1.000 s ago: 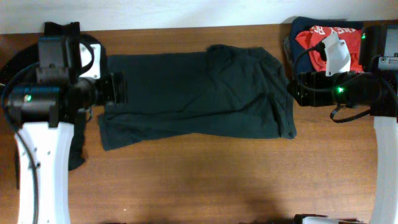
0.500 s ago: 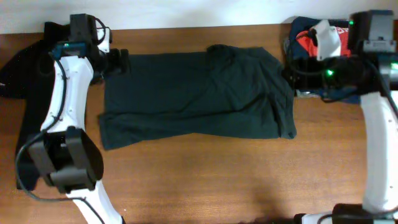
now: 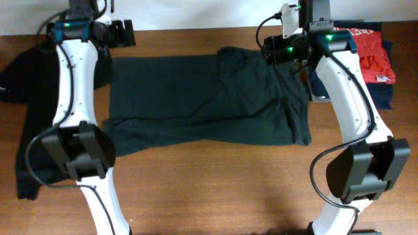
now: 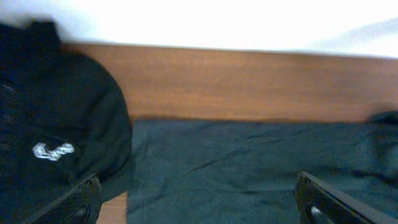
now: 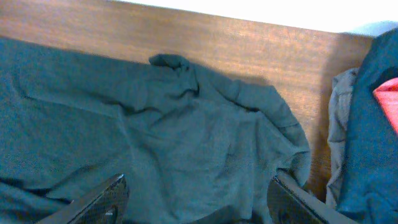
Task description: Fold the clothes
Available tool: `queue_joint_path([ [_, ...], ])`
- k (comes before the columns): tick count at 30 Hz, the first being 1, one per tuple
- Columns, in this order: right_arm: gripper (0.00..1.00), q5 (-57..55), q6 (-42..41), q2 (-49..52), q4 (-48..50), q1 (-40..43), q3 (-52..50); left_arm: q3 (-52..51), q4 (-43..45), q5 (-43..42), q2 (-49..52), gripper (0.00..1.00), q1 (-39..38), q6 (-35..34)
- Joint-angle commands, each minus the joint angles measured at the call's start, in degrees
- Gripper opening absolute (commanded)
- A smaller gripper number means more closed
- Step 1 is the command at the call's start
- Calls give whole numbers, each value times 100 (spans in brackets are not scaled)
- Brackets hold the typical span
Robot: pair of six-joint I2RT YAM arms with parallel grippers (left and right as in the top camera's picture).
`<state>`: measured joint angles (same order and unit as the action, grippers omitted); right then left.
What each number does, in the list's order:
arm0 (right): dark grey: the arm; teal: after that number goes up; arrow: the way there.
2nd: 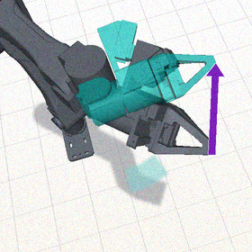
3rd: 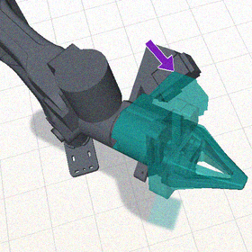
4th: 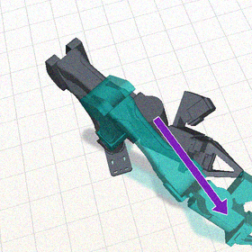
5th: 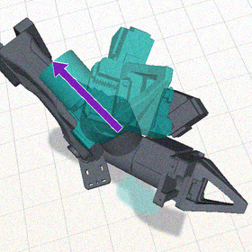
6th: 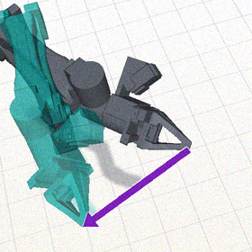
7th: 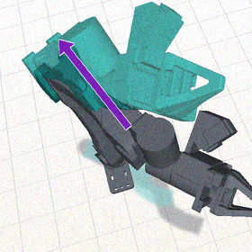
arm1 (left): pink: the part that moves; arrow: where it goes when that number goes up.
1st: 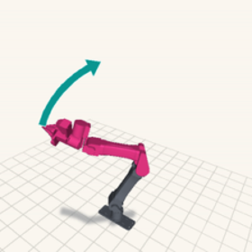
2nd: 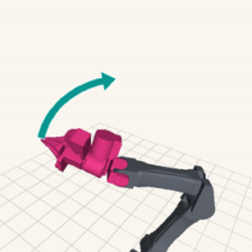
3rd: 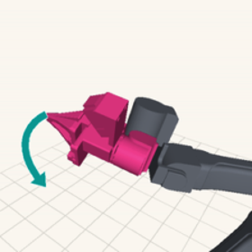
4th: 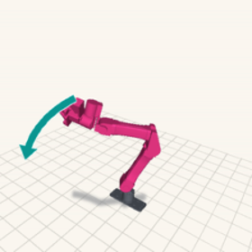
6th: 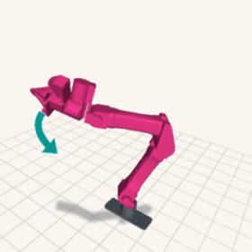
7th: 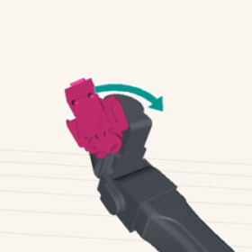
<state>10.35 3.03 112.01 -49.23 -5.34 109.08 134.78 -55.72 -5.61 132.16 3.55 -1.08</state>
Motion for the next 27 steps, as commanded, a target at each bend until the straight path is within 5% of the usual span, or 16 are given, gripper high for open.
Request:
queue_joint_path([
  [1, 76, -92, -74, 13, -7, -33, 87, -48, 162, -63, 538, 98, 20, 46],
  [27, 77, -26, -74, 13, -435, -26, 87, -48, 1613, 564, 2000, 90, -57, -382],
])
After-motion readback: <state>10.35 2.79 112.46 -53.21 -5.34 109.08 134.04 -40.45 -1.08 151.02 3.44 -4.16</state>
